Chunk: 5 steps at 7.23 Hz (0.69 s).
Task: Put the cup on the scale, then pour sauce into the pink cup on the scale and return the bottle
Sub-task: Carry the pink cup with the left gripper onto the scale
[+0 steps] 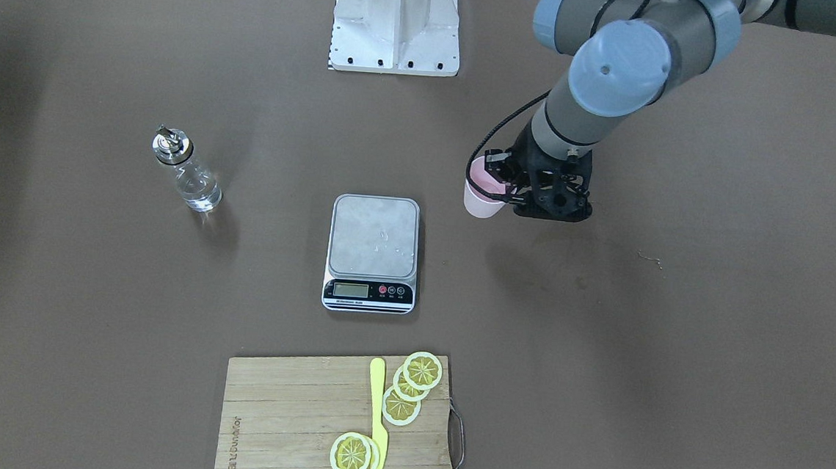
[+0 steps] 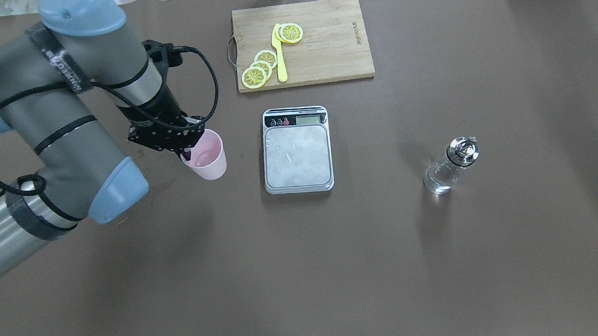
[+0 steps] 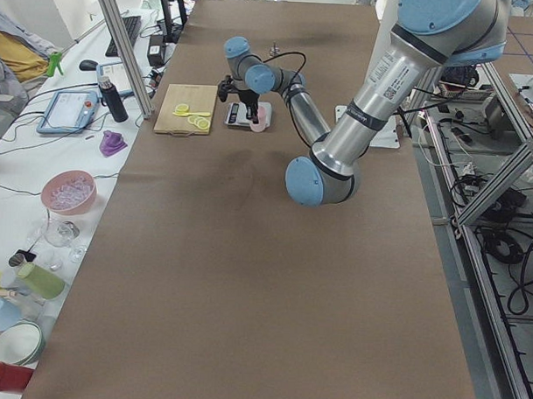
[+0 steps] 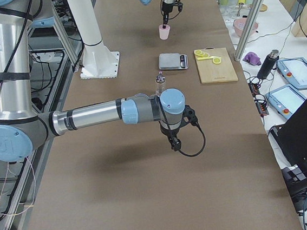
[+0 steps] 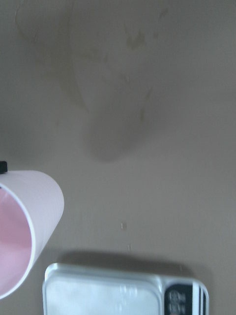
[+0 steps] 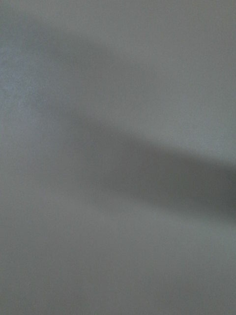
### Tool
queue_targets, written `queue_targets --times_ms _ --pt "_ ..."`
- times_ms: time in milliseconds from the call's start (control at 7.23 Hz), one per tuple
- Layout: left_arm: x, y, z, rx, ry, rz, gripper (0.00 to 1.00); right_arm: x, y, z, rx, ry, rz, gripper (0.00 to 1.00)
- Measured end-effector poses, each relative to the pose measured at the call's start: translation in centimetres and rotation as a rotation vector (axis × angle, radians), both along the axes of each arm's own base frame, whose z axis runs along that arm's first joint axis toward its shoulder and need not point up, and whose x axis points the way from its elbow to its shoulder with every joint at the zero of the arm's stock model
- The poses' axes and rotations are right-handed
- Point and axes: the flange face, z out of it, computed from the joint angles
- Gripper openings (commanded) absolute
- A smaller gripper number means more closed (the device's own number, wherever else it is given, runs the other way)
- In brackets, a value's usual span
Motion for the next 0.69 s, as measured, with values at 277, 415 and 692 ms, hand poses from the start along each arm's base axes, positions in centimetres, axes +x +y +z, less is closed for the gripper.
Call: queue_targets --times_ms 277,415,692 --pt "5.5 -1.0 -4.0 -0.009 -0.007 -0.034 0.0 -0.3 0.0 0.0 0.0 0.0 -0.005 1.0" --pt "7.9 -1.8 -5.1 -0.014 -0.003 -0.048 0.0 -0.4 -0.1 -0.1 0.001 0.0 -0.008 1.0" --pt "10.8 -2.4 -5.8 -0.015 0.006 -0.049 0.0 -0.5 -0.1 0.0 0.0 0.0 -0.011 1.0"
